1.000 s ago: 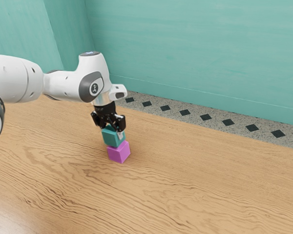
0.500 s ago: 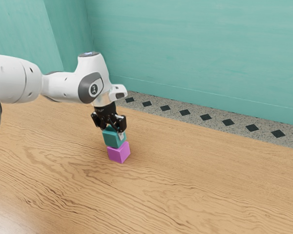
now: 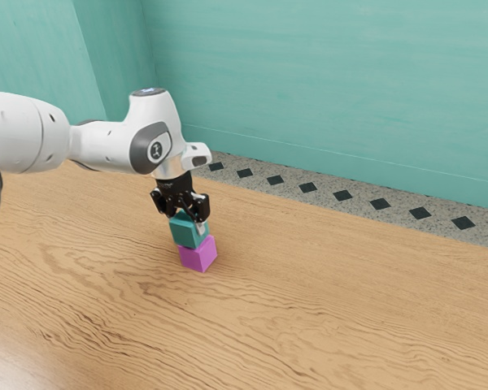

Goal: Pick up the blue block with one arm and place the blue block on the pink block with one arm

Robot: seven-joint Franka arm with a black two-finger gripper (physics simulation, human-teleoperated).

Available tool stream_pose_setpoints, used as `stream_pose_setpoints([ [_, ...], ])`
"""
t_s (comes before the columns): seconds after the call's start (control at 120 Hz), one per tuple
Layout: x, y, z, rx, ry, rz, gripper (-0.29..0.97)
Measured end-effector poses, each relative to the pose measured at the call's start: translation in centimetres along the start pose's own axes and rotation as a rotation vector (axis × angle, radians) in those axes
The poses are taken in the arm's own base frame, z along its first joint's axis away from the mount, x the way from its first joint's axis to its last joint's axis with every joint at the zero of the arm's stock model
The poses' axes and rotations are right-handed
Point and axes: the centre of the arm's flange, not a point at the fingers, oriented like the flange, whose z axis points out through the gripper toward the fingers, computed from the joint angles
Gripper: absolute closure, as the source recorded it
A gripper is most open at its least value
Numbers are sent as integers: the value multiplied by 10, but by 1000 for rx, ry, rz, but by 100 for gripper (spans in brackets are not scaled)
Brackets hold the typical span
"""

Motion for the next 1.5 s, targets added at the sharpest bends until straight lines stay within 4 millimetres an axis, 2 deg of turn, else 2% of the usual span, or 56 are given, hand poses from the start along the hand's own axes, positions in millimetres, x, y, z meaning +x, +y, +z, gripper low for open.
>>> stream_pose_setpoints([
  [1.408, 3, 2, 1, 1, -8, 19, 29],
  [1.5, 3, 3, 2, -5, -7, 18, 23],
])
